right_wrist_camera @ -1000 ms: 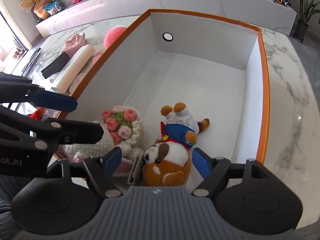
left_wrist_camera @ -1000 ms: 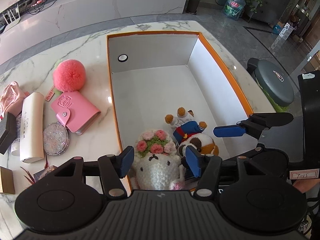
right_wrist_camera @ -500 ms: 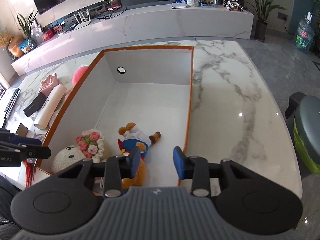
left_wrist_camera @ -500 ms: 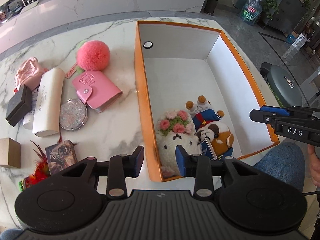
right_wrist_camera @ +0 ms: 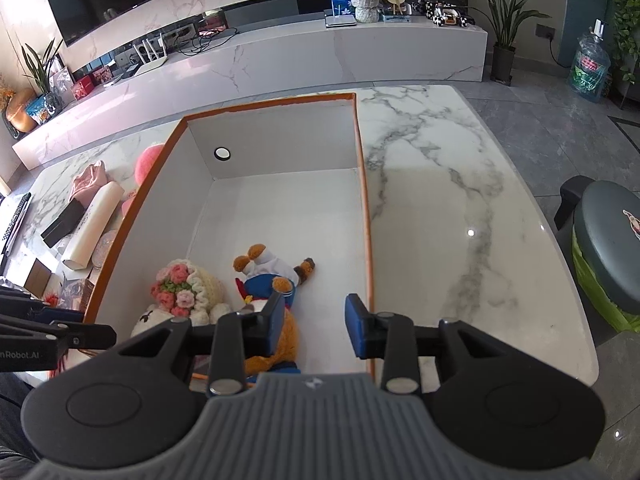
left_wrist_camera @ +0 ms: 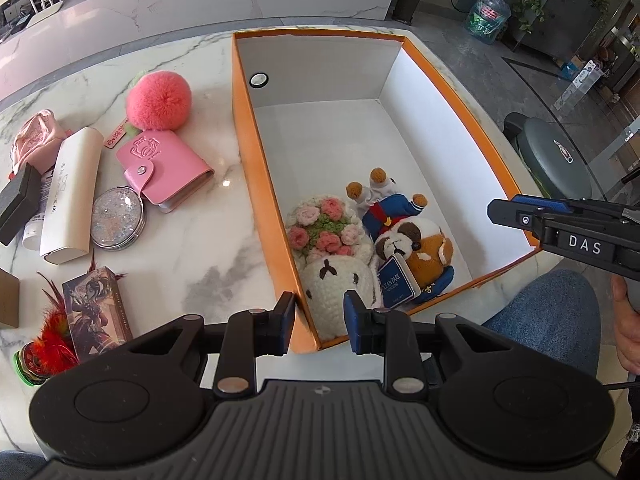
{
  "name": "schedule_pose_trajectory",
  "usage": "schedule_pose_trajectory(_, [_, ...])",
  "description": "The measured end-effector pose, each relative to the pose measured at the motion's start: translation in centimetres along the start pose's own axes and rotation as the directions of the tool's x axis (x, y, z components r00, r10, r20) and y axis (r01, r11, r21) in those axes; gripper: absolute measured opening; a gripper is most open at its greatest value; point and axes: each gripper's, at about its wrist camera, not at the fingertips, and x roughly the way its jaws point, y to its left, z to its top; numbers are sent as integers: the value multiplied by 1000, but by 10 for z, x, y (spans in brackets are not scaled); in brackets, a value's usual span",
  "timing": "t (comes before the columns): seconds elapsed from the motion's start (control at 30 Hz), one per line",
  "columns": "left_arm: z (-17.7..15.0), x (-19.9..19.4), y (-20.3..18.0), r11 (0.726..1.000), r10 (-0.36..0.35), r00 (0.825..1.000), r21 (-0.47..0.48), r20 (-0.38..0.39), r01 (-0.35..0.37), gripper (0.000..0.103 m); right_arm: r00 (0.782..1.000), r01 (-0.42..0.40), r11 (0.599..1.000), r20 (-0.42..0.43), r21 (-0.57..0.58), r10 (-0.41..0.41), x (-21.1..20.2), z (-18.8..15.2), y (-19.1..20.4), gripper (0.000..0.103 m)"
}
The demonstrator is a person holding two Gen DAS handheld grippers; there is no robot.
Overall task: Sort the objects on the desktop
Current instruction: 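Withdraw both tools from the box back over the table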
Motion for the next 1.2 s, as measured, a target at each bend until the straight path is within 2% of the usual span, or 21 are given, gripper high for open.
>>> schedule_pose_trajectory(0.17, [-9,-15,14,999,-8,998,-40,67,11,30,998,-44,998,46,-40,46,-9,1,23,39])
schedule_pose_trajectory(0.33, [-22,-44,54,989,80,981,-140,176,-55,30,987,-131,988,86,-83,138,-8,5,68,42])
schedule_pose_trajectory(0.4, [-27,-52,75,981,116,974,-177,193,-82,30,981,-168,979,76,-114,177,-4,8,93,44])
schedule_pose_trajectory(0.6, [-44,-65,131,965,217,960,-186,178,-184,30,966,-252,944,2,-214,258,23,9,174,49])
schedule_pose_trajectory(0.8, [-66,-60,169,960,269,951,-123,150,-252,34,960,-279,931,-103,-237,261,65,0,230,49])
schedule_pose_trajectory(0.87, [-71,-57,180,956,281,950,-126,139,-264,37,955,-287,928,-148,-238,257,81,-4,245,50])
schedule_pose_trajectory(0.97, [-77,-53,203,949,286,951,-171,120,-264,40,948,-290,927,-201,-237,246,100,-9,265,58])
schedule_pose_trajectory(1.0, [-79,-53,211,946,287,951,-188,113,-263,43,945,-294,925,-217,-239,244,108,-10,272,59])
schedule_pose_trajectory(1.03, [-80,-53,218,943,292,950,-201,108,-267,52,943,-294,924,-232,-244,239,114,-10,279,60])
schedule_pose_trajectory(1.07, [-81,-54,225,938,300,948,-212,105,-273,55,942,-289,924,-244,-250,228,121,-11,286,61])
schedule_pose_trajectory(1.13, [-83,-53,239,932,310,946,-227,96,-282,55,943,-267,927,-268,-263,196,133,-12,297,67])
schedule_pose_trajectory(1.2, [-83,-53,253,927,311,946,-250,91,-280,60,940,-262,928,-287,-264,184,143,-12,304,69])
